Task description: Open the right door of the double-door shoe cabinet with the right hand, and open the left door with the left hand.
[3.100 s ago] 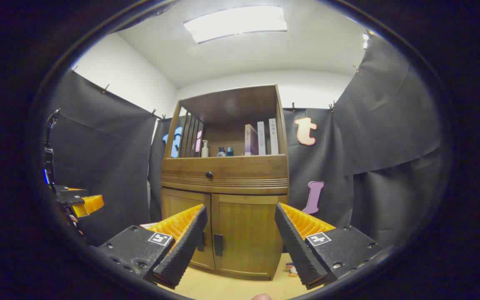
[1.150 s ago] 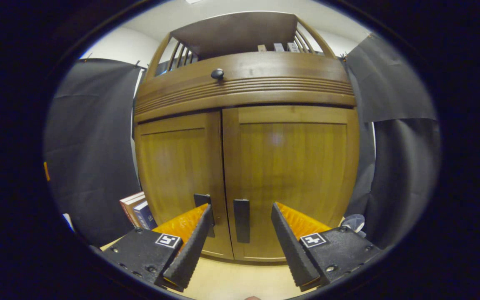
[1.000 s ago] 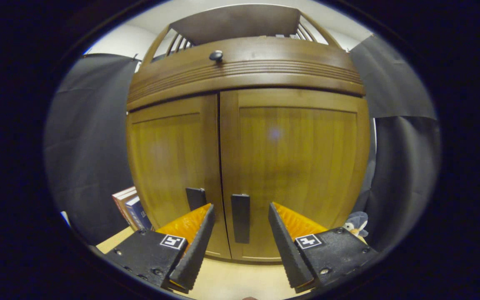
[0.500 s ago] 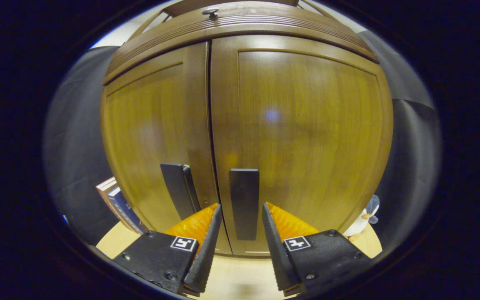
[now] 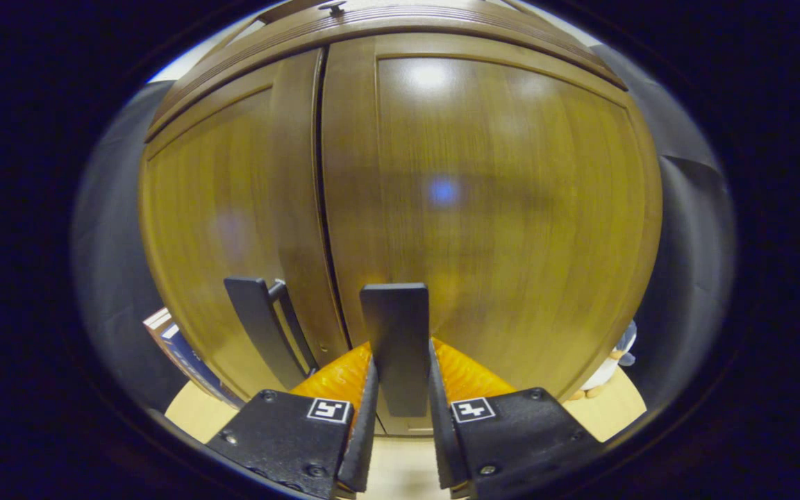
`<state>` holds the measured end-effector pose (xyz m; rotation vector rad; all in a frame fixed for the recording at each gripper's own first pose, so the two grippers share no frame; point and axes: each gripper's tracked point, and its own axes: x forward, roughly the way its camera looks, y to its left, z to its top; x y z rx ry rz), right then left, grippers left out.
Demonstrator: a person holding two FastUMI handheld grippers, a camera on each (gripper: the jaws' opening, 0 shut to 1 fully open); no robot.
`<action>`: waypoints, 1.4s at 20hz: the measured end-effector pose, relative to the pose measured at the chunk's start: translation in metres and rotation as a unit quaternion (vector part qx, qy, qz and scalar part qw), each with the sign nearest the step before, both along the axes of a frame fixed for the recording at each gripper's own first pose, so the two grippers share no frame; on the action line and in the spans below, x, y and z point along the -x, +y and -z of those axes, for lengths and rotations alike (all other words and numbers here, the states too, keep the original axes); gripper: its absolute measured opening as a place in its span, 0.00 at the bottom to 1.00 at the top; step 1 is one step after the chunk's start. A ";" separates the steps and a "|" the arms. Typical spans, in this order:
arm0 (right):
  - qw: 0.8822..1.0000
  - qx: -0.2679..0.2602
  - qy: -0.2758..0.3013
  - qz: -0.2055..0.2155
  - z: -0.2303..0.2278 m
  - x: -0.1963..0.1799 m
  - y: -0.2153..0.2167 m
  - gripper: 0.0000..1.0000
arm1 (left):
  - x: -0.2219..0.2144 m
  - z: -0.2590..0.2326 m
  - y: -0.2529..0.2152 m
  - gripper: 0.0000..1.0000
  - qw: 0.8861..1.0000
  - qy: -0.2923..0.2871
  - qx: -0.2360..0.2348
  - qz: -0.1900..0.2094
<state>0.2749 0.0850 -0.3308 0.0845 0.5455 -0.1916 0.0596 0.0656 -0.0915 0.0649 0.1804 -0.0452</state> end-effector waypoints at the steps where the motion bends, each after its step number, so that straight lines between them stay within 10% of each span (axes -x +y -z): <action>1: 1.000 0.005 -0.002 0.001 0.001 0.000 -0.001 0.39 | 0.000 0.000 0.001 0.95 1.000 -0.001 -0.002 0.000; 28: 0.998 -0.042 -0.001 -0.046 -0.025 0.057 -0.007 0.30 | 0.006 0.007 -0.074 0.95 0.994 0.008 0.063 0.088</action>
